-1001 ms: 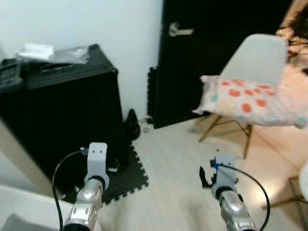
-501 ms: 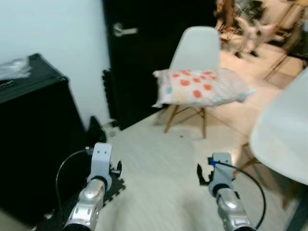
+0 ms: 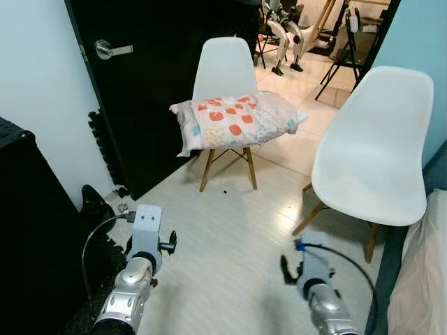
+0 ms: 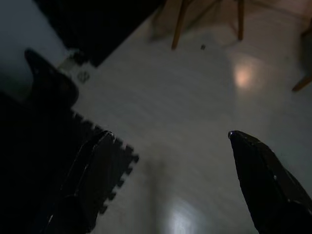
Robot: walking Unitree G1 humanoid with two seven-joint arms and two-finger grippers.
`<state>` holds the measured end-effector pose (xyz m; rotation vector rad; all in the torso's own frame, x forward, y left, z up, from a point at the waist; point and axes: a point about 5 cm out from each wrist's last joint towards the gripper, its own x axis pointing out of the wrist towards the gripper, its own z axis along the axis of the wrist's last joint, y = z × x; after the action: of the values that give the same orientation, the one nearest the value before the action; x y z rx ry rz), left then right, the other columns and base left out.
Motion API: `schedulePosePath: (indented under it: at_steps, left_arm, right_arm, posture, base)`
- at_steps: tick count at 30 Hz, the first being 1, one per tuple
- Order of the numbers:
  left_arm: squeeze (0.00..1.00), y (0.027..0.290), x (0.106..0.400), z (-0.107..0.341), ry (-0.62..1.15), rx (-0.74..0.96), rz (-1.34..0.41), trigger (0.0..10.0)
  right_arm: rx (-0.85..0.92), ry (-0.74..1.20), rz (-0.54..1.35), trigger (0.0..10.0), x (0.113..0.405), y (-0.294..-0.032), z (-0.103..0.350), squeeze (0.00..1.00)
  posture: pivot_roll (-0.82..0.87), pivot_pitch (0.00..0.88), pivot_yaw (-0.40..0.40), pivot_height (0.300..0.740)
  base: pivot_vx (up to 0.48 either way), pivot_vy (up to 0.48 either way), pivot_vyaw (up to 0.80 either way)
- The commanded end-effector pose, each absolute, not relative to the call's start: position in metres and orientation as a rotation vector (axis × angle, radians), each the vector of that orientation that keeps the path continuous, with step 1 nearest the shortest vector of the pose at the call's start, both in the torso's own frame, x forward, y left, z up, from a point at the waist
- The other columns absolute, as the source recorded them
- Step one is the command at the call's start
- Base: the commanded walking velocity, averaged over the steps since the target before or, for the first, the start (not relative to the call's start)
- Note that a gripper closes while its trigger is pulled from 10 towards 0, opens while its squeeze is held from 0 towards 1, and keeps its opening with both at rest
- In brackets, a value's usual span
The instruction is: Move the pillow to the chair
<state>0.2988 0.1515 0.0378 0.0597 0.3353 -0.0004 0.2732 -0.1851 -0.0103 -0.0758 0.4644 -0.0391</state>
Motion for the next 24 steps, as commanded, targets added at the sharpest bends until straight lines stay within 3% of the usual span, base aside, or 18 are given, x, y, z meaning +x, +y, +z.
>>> schedulePosePath:
  at_steps: [1, 6, 15, 24]
  left_arm:
    - [0.0, 0.155, 0.3, 0.036, 0.354, 0.065, 0.014, 10.0]
    - [0.0, 0.157, 0.304, 0.037, 0.357, 0.07, 0.032, 10.0]
    - [0.0, 0.158, 0.309, 0.04, 0.342, 0.044, 0.048, 10.0]
    - [0.0, 0.159, 0.313, 0.043, 0.328, 0.041, 0.055, 10.0]
  right_arm:
    - [-0.087, 0.482, -0.047, 10.0, 0.272, -0.187, -0.012, 0.0]
    - [-0.056, 0.484, -0.037, 10.0, 0.274, -0.182, -0.011, 0.0]
    - [-0.029, 0.488, -0.092, 10.0, 0.274, -0.187, -0.011, 0.0]
    - [-0.052, 0.447, -0.066, 10.0, 0.279, -0.185, -0.006, 0.0]
  posture:
    - [0.03, 0.062, 0.018, 0.74]
    - [0.02, 0.048, 0.019, 0.74]
    - [0.0, 0.042, 0.035, 0.74]
    - [0.01, 0.043, 0.038, 0.74]
  base:
    - [0.0, 0.0, 0.0]
    - [0.0, 0.0, 0.0]
    - [0.0, 0.0, -0.8]
    - [0.0, 0.0, 0.0]
